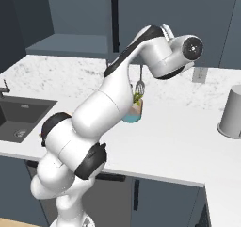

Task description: Pick the kettle from the counter and place it on the tray. Then pick the mug from the cabinet and place it on the tray. Then close the cabinet doors.

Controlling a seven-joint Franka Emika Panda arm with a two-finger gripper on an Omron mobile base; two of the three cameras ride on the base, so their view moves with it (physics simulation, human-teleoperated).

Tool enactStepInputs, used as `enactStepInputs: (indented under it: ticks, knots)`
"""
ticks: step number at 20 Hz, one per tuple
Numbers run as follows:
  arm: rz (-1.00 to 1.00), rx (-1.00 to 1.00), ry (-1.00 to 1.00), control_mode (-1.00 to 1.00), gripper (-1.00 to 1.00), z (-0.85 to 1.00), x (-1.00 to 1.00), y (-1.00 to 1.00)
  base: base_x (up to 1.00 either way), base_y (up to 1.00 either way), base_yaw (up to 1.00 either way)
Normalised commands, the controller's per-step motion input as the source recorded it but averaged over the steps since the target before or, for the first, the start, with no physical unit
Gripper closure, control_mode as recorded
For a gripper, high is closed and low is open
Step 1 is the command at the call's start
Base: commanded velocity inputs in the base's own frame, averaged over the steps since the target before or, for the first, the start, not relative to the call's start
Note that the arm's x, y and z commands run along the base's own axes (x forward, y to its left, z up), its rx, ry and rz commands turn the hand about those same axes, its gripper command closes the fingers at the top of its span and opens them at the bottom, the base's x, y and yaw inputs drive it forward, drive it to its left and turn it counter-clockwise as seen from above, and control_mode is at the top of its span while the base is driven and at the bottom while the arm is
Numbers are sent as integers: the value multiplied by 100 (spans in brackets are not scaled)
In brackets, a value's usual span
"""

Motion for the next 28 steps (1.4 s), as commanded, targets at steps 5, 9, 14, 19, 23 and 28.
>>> enactStepInputs:
  ticks: [5, 9, 14, 19, 23, 28]
  knots:
    - [-7, 1, 2, -100, -100, -2, 69, 47, 0, 0, 0]
    - [-6, 7, -4, -100, -100, -1, 59, 47, 0, 0, 0]
    - [-9, 3, -11, -100, -100, -10, 47, 50, 0, 0, 0]
    - [-12, 0, -2, -100, -100, -5, 43, 53, 0, 0, 0]
    - [-8, 0, 1, -100, -100, 0, -8, 27, 0, 0, 0]
    - [-2, -3, 7, -100, -100, 0, -40, 16, 0, 0, 0]
